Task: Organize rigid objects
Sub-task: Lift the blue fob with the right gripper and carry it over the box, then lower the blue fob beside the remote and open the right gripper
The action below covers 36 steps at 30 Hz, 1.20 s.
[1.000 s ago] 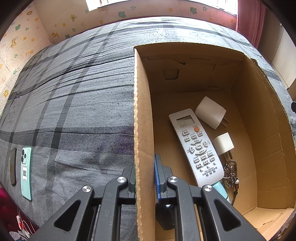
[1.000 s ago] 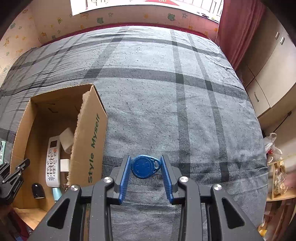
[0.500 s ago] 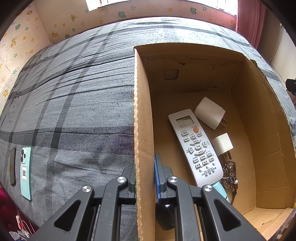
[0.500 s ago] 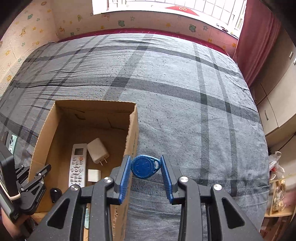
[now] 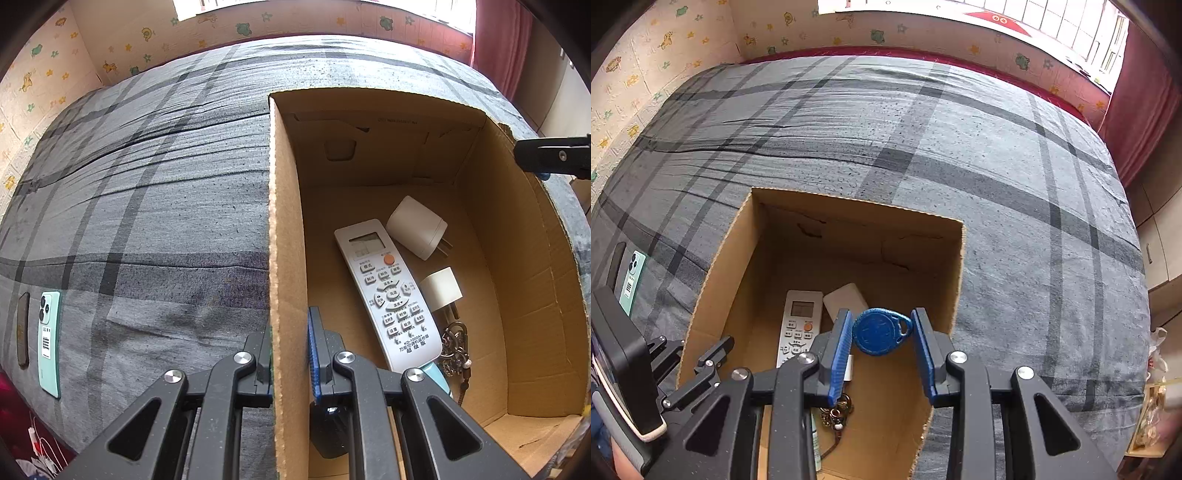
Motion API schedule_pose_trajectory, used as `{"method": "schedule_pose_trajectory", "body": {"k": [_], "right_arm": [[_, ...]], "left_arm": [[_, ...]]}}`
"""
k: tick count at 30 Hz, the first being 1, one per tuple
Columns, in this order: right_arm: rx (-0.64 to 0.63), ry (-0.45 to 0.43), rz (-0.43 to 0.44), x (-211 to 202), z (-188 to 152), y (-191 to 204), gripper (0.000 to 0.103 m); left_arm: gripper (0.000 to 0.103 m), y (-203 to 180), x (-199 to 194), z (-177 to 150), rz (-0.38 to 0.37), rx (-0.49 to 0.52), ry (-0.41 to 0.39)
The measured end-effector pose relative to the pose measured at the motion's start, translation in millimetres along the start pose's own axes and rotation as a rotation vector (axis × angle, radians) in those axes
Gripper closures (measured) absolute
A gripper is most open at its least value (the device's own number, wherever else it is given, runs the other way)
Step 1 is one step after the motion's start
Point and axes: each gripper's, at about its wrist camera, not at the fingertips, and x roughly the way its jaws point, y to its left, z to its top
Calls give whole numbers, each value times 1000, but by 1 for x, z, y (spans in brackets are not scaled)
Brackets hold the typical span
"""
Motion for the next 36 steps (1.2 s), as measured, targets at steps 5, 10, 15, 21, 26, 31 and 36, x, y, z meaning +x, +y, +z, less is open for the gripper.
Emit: {"method": "schedule_pose_trajectory", "body": {"k": [5,10,15,21,26,31,36], "right_arm": [[-19,37,22,19,4,16,68],[-31,79,32,40,5,29,68],[-37,124,34,62,2,38,68],[-38,165,16,82,-2,40,68],[-41,183,20,91,-5,42,68],[-40,188,25,93,-7,41,68],[-42,186,26,93,-5,40,68]], "left_arm": [[89,1,1,1,-3,-2,2],[89,1,1,0,-5,-2,1],[89,1,2,1,-7,-3,1],[89,1,1,0,-9,-5,1],[89,1,1,0,-8,-3,0],[89,1,1,0,-7,-2,2],[89,0,1,-1,-5,-1,0]]}}
